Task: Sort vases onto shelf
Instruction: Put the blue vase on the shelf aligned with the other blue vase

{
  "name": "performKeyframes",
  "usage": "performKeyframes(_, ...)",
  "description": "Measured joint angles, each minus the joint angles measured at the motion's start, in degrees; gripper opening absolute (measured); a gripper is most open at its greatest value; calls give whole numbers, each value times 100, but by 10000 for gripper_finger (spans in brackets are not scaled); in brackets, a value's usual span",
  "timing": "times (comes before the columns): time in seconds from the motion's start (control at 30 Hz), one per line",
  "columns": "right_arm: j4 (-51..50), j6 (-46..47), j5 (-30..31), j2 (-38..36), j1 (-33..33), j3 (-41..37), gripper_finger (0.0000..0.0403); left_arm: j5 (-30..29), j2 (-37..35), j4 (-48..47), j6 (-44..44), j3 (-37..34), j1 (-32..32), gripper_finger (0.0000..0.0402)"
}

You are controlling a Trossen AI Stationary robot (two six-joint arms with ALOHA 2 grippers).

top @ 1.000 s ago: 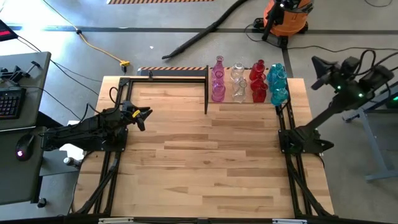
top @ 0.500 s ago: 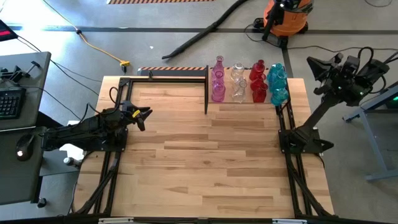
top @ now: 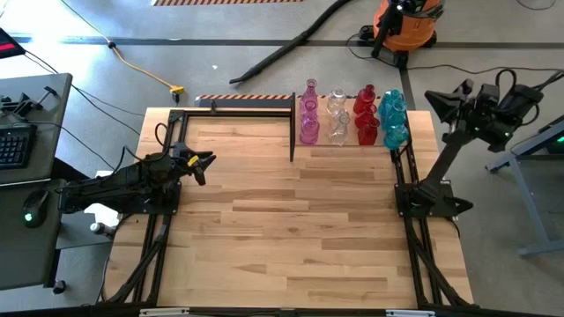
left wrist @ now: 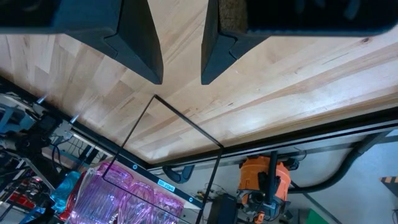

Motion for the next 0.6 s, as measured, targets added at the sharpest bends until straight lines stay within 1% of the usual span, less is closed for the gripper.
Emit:
performKeyframes(0.27, 3, 195, -3, 9, 44, 0, 0, 1, -1, -1, -1, 0, -1, 101)
performKeyframes(0.43, -4, 358, -157, 150, 44, -2, 0, -1, -1, -2, 1, 0, -2, 101)
performKeyframes(0.5, -10, 430, -348, 216, 44, -2, 0, -1, 0, 0, 0, 0, -1, 101)
performKeyframes(0.6, -36, 633, -877, 332, 35, -2, 0, -1, -1, -1, 0, 0, 0, 101)
